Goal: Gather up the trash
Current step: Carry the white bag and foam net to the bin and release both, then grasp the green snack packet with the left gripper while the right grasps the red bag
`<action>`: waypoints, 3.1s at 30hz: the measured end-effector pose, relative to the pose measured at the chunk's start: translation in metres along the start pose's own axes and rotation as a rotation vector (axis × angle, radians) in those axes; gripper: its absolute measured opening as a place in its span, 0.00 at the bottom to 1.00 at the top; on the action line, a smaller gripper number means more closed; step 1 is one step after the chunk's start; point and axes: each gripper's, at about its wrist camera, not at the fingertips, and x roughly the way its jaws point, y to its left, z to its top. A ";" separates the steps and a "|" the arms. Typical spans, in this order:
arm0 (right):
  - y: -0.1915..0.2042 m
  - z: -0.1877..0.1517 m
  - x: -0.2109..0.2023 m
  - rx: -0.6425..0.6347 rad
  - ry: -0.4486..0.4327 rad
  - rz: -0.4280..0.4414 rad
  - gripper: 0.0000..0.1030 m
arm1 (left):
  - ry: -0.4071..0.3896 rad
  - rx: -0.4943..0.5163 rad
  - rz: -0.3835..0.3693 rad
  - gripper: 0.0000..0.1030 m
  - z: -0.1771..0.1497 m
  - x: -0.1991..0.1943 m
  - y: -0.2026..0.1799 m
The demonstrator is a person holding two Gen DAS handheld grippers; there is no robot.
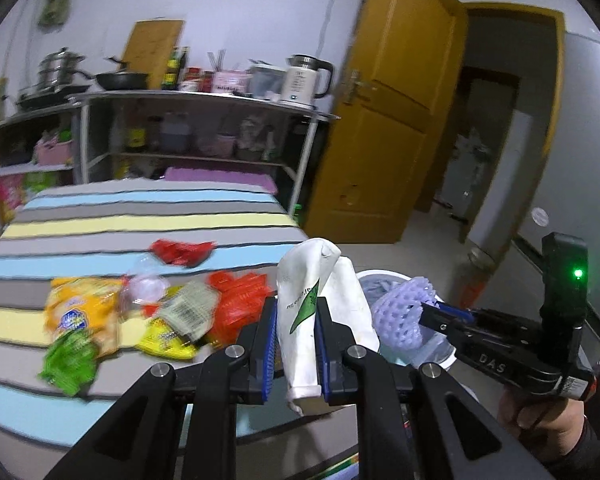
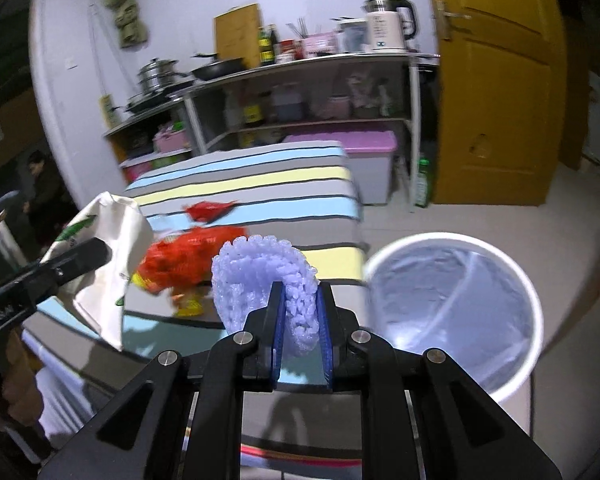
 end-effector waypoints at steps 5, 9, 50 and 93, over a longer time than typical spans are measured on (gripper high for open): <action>-0.035 -0.002 -0.003 0.064 -0.006 -0.054 0.16 | 0.030 0.052 -0.045 0.17 0.009 0.032 -0.030; -0.061 -0.004 -0.002 0.110 -0.001 -0.095 0.16 | 0.054 0.078 -0.085 0.17 0.014 0.059 -0.053; -0.116 -0.019 0.006 0.187 0.032 -0.128 0.42 | 0.132 0.144 -0.090 0.28 0.004 0.130 -0.086; 0.086 0.017 0.060 -0.079 0.095 0.163 0.42 | -0.055 -0.119 0.309 0.41 -0.023 -0.039 0.121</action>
